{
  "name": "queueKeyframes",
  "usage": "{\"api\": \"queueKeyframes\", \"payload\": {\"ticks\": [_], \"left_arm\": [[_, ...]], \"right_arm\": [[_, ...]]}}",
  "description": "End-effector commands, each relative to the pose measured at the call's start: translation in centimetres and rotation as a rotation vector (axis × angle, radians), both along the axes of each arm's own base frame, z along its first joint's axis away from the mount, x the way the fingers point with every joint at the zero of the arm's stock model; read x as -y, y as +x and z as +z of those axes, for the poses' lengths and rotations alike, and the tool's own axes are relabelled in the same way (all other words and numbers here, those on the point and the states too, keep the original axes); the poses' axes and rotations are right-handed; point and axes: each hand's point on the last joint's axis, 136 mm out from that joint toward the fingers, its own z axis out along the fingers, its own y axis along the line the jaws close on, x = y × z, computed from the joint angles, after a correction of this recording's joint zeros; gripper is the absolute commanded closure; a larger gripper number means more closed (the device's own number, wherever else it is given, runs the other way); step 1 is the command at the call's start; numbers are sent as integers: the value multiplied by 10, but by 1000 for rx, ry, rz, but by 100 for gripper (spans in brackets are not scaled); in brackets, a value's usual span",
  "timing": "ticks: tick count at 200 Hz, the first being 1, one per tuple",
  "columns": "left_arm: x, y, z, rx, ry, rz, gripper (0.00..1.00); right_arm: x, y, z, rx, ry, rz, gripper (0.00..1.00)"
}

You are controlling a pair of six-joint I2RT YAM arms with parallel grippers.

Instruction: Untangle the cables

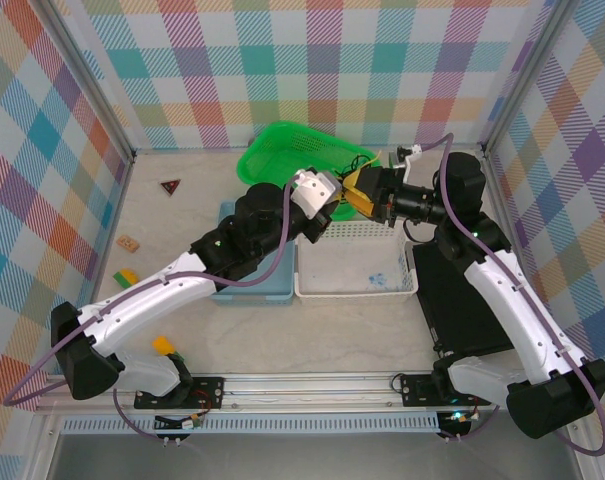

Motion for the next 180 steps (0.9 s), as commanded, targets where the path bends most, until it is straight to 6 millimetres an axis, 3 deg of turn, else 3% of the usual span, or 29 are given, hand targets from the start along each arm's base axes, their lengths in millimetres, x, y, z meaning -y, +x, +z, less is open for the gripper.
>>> {"api": "queueKeyframes", "payload": {"ticks": [1, 39, 76, 180], "left_arm": [[-3, -1, 32, 63, -95, 29, 100], [-1, -1, 30, 53, -77, 21, 100], [-1, -6, 27, 60, -52, -6, 100], [11, -8, 10, 50, 2, -58, 100]], "right_arm": [[5, -8, 10, 57, -24, -23, 52], [13, -14, 17, 89, -84, -47, 44], [20, -17, 20, 77, -119, -79, 45], [-1, -7, 15, 11, -76, 1, 49]]}}
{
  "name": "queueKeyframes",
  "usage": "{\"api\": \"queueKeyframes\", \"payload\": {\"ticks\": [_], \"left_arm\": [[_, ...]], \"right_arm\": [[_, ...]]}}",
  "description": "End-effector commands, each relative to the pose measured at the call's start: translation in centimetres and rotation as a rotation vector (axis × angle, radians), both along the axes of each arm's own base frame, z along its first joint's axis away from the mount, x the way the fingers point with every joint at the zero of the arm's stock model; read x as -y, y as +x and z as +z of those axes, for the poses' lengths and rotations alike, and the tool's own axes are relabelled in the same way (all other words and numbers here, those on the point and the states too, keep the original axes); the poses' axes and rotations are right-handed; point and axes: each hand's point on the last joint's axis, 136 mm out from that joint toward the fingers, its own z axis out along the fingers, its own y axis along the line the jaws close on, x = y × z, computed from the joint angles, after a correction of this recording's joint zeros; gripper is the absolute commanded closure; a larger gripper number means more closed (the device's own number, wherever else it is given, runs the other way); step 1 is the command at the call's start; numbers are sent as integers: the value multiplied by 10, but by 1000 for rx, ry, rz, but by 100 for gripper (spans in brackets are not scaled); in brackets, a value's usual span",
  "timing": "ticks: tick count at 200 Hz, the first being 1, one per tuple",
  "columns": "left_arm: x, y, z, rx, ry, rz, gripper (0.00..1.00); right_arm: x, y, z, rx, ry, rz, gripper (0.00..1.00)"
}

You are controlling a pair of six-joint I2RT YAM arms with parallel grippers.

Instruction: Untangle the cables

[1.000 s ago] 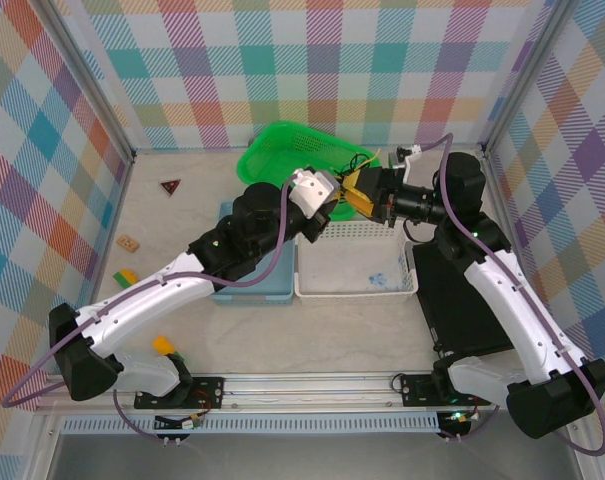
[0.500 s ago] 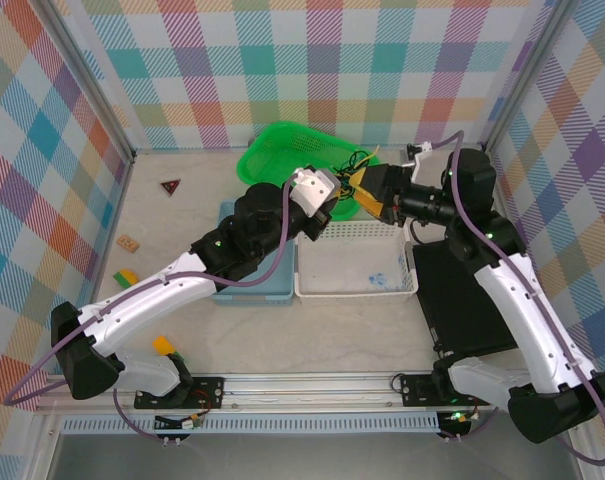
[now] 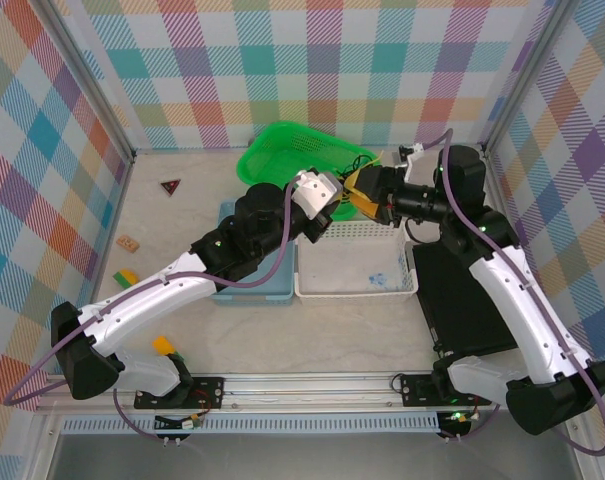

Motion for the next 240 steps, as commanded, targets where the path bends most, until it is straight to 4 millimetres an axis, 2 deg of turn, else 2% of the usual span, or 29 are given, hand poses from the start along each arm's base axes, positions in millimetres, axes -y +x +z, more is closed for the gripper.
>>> {"api": "queueKeyframes", "payload": {"ticks": [1, 32, 55, 103, 137, 162, 179, 197, 210, 240], "left_arm": [[9, -6, 8, 23, -9, -40, 100], [14, -7, -2, 10, 25, -67, 100], [15, -6, -1, 6, 20, -65, 100], [7, -2, 8, 15, -6, -15, 100], [0, 1, 13, -5, -41, 25, 100], [-2, 0, 17, -5, -55, 31, 100], [-1, -3, 20, -6, -62, 16, 100], [0, -5, 21, -16, -75, 3, 100], [-1, -7, 24, -18, -85, -3, 100], [-2, -16, 27, -24, -99, -44, 100]], "right_arm": [[-4, -4, 19, 35, 33, 27, 49], [-10, -4, 18, 37, 31, 49, 48], [-9, -3, 15, 35, 22, 44, 50], [2, -7, 8, 39, -38, -16, 63], [6, -8, -3, 2, -64, -31, 77], [9, -10, -5, 8, -74, -49, 80], [12, -10, -8, -2, -82, -60, 90], [15, -10, -13, -22, -92, -75, 97], [18, -11, -16, -34, -100, -90, 100], [26, -10, -24, -54, -110, -126, 100]]}}
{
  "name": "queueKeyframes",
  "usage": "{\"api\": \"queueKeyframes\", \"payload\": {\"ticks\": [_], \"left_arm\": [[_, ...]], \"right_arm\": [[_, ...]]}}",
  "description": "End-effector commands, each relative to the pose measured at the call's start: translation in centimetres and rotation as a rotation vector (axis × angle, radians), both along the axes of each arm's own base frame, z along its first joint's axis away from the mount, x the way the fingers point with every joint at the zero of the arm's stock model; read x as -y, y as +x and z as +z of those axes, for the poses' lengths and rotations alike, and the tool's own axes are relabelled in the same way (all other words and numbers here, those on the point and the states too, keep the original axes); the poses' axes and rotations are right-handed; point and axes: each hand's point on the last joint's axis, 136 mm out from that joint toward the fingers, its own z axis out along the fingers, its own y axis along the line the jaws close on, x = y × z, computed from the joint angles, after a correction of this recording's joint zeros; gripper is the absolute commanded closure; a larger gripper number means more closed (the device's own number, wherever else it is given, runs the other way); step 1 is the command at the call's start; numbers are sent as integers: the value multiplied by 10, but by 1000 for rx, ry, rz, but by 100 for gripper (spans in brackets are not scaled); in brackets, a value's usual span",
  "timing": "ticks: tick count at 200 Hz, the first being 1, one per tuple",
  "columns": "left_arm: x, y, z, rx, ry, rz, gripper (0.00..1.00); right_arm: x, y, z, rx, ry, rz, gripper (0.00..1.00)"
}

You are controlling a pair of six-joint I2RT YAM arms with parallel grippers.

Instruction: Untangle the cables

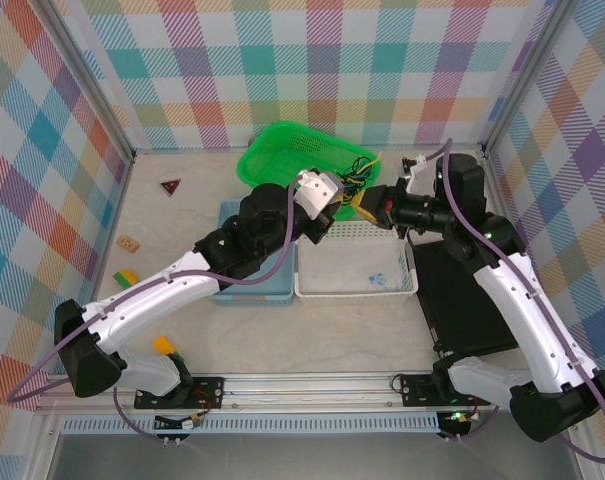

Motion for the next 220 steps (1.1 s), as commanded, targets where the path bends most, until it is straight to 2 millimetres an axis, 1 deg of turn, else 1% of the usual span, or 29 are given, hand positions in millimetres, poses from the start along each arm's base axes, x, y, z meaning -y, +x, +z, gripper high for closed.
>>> {"api": "queueKeyframes", "payload": {"ticks": [1, 31, 70, 96, 129, 157, 173, 183, 190, 193, 205, 220], "left_arm": [[-3, -20, 36, 33, -87, -58, 100], [-4, -28, 31, 19, -78, -95, 100], [-2, -37, 33, -5, -115, -149, 100], [1, -44, 33, -35, -123, -196, 100], [-2, -44, 33, -64, -130, -193, 100], [-3, -45, 36, -89, -162, -214, 100], [-5, -41, 35, -101, -173, -202, 100], [-8, -34, 32, -108, -168, -167, 100], [-12, -28, 29, -111, -157, -138, 100], [-14, -25, 27, -112, -152, -125, 100], [-21, -15, 21, -117, -127, -80, 100], [-24, -11, 14, -122, -75, -73, 100]], "right_arm": [[11, -1, -4, 3, -18, -45, 100], [23, 1, -9, -4, -35, -85, 100], [37, 7, -26, -34, -78, -130, 100], [44, 11, -30, -16, -116, -143, 100], [54, 15, -38, -18, -170, -177, 100], [53, 16, -47, -18, -183, -161, 100], [48, 14, -40, 45, -172, -115, 100], [44, 12, -30, 102, -158, -84, 100], [41, 6, -21, 154, -146, -45, 100], [39, 4, -15, 180, -136, -25, 96], [37, -5, -1, 264, -145, 25, 72], [40, -16, 13, 352, -191, 62, 48]]}}
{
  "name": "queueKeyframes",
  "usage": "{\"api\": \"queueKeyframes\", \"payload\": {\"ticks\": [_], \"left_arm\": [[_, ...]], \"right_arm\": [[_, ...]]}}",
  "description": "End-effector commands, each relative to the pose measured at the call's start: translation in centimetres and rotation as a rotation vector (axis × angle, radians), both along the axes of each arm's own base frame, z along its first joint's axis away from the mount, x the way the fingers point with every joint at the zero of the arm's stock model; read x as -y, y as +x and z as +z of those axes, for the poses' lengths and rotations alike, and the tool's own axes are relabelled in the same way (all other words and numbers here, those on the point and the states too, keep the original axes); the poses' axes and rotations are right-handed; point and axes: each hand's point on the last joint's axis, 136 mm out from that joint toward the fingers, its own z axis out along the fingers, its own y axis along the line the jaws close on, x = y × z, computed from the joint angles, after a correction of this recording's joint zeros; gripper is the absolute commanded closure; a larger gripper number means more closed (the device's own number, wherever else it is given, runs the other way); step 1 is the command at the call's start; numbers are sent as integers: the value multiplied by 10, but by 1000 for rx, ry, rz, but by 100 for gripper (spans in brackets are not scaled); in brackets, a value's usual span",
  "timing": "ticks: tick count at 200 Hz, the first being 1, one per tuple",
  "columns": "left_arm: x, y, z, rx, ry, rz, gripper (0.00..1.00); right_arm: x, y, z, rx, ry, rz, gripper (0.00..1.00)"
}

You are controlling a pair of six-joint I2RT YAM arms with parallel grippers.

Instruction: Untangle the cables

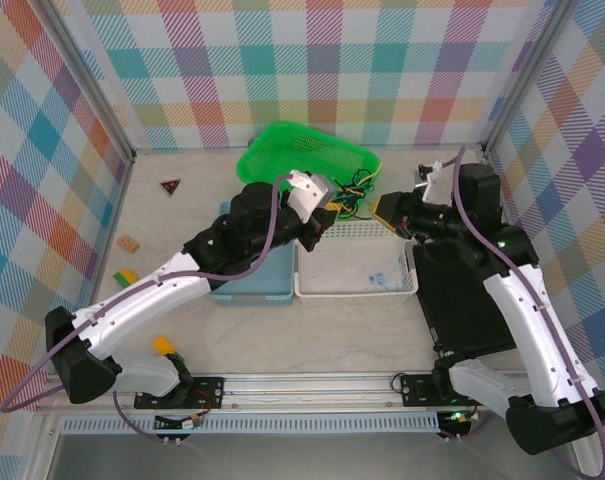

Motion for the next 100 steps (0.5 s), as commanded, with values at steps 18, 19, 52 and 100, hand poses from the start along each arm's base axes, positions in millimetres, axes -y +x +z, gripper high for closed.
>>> {"api": "queueKeyframes", "payload": {"ticks": [18, 19, 52, 100], "left_arm": [[-14, -3, 19, 40, 37, -27, 100], [-14, -4, 19, 39, 39, -32, 100], [-11, -19, 10, 33, 93, -143, 100], [-9, -36, 4, 50, 92, -234, 100]], "right_arm": [[12, -25, 46, 325, -139, 103, 36], [13, -26, 46, 332, -146, 104, 35], [24, -26, 48, 416, -275, 125, 37], [13, -14, 37, 317, -239, 188, 46]]}}
